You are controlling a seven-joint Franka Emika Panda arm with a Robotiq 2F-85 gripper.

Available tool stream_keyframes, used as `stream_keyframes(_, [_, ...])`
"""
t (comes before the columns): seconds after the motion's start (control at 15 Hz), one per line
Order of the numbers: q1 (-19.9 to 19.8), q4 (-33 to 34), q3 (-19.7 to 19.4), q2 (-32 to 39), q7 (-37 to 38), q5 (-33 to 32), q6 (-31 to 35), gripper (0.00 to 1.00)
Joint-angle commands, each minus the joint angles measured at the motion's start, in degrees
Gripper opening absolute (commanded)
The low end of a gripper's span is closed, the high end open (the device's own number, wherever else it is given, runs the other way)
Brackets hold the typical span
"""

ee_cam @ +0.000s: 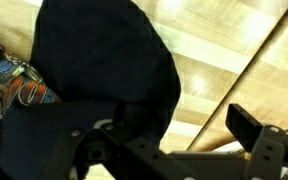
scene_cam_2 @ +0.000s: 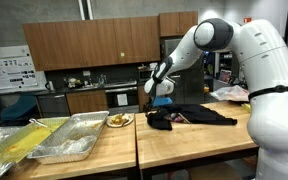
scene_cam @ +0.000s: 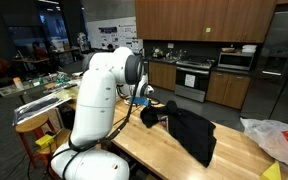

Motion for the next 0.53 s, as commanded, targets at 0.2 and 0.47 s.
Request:
stream_keyframes(0.2, [1.6,8.2,-2.3,5.1,4.5,-1.1,-0.3,1.00])
stream_keyframes(0.47, [2.5,13.9,-2.9,7.7,5.8,-1.4,-3.7,1.00])
